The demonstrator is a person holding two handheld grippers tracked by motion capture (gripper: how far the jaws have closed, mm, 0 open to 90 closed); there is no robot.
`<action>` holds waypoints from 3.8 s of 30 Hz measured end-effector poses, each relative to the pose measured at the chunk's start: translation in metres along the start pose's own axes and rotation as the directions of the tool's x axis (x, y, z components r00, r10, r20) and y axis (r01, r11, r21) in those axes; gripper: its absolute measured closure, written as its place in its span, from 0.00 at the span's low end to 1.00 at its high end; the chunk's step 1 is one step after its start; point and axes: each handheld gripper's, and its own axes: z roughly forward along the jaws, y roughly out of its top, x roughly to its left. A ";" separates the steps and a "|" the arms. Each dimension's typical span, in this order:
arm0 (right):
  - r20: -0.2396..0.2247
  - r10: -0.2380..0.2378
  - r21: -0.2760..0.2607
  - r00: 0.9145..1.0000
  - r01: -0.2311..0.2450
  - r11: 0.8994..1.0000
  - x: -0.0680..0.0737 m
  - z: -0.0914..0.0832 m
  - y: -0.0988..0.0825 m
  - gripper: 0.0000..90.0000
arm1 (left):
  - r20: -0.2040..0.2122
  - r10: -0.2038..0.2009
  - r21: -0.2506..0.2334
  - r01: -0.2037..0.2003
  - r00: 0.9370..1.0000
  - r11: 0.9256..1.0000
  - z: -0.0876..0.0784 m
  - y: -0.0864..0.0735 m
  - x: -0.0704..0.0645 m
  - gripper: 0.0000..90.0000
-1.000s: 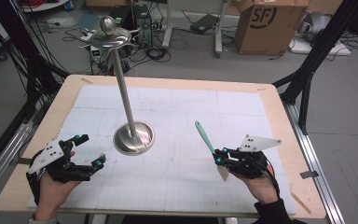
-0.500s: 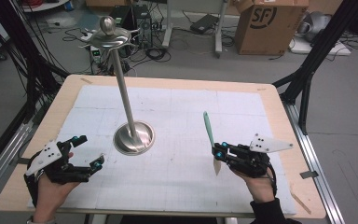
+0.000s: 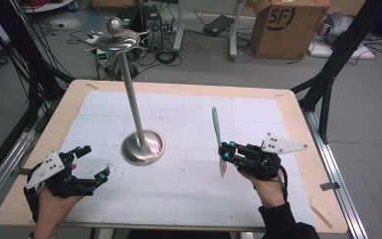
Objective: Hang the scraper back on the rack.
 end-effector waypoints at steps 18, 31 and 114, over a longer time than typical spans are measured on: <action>-0.035 -0.071 0.008 0.997 0.071 0.997 0.005 0.050 0.062 0.89 | 0.001 -0.011 -0.016 0.011 1.000 1.000 -0.003 0.001 0.000 0.02; -0.041 -0.150 -0.018 0.988 0.150 0.989 0.012 0.095 0.100 0.89 | -0.007 -0.013 -0.023 0.013 1.000 1.000 -0.008 0.002 0.002 0.02; 0.057 -0.143 -0.029 0.988 0.144 0.989 0.021 0.139 0.101 0.56 | -0.013 -0.024 -0.027 0.023 1.000 0.999 -0.019 0.002 0.004 0.02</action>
